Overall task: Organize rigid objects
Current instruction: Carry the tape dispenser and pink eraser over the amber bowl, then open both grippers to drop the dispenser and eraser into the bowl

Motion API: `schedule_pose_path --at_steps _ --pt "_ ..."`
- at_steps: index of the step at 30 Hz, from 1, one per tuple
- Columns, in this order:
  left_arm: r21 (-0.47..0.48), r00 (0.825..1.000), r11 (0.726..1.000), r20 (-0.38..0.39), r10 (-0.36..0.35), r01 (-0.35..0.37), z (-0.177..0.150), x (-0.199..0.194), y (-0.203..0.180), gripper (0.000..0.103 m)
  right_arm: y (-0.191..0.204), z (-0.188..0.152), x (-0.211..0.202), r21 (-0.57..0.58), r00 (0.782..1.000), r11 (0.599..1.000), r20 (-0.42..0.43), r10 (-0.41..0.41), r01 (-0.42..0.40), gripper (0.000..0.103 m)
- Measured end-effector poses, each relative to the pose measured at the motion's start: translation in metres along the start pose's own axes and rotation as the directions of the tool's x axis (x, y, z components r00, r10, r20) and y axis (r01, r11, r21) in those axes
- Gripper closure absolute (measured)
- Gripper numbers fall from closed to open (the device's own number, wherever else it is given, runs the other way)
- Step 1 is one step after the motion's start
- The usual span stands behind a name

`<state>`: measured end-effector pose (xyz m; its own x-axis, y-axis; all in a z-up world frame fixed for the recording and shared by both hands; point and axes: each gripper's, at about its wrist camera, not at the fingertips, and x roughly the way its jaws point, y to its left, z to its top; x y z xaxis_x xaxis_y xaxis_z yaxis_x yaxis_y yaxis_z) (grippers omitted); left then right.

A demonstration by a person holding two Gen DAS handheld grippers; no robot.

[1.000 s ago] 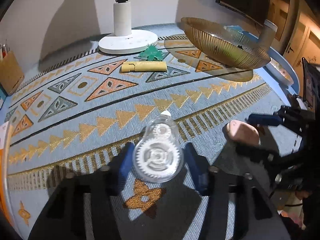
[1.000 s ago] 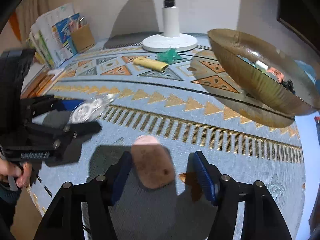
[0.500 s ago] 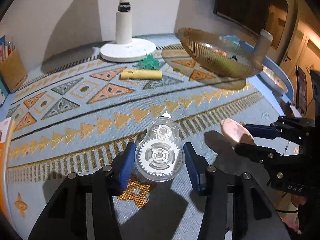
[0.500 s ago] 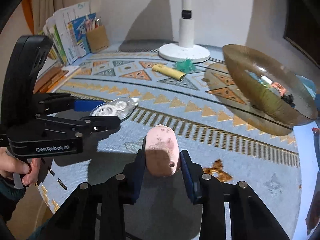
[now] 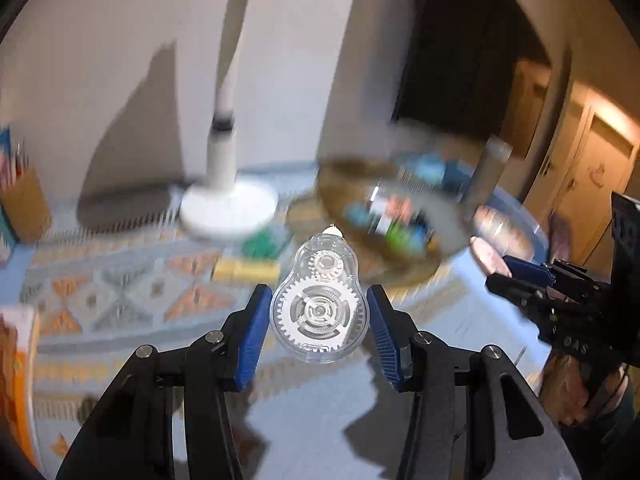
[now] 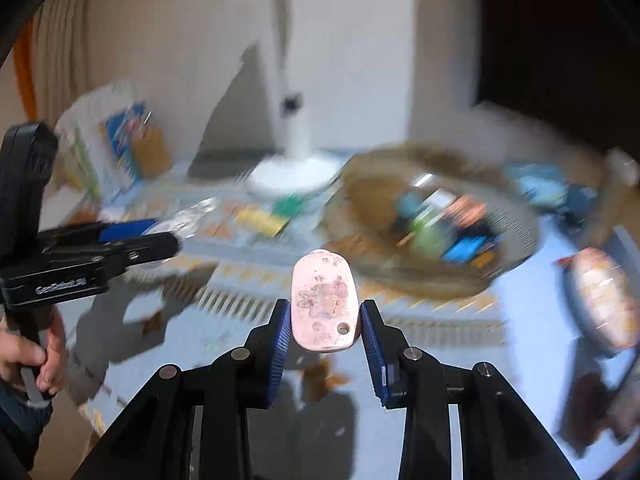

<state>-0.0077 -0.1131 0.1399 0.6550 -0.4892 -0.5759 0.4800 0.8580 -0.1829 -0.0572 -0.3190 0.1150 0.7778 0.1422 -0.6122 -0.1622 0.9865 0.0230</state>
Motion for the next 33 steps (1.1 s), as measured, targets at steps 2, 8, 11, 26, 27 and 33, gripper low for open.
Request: schedule_pose_path --at_steps 2,8,11,26,27,33 --pt "0.012 0.998 1.000 0.061 -0.015 0.014 0.025 -0.009 -0.014 0.057 -0.023 0.024 -0.024 0.032 0.994 0.997 0.073 -0.078 0.076 0.069" --pt "0.058 0.984 0.997 0.164 -0.065 0.056 0.085 -0.005 -0.061 0.057 -0.091 0.078 -0.071 0.191 0.958 0.966 0.195 -0.211 0.174 0.069" --pt "0.053 0.984 0.996 0.160 -0.082 0.074 0.098 0.018 -0.072 0.057 -0.110 0.087 -0.064 0.233 0.947 0.949 0.191 -0.257 0.210 0.069" --pt "-0.019 0.994 0.999 -0.094 -0.048 0.047 0.067 0.189 -0.057 0.057 -0.175 0.056 0.091 0.305 0.975 0.928 -0.134 -0.179 0.213 0.069" --pt "-0.024 0.993 0.999 -0.111 -0.050 0.047 0.065 0.198 -0.056 0.057 -0.176 0.056 0.096 0.305 0.974 0.929 -0.146 -0.174 0.211 0.069" --pt "-0.017 0.986 0.999 -0.157 -0.050 0.048 0.063 0.228 -0.060 0.056 -0.174 0.060 0.125 0.235 0.947 0.926 -0.200 -0.250 0.295 0.069"
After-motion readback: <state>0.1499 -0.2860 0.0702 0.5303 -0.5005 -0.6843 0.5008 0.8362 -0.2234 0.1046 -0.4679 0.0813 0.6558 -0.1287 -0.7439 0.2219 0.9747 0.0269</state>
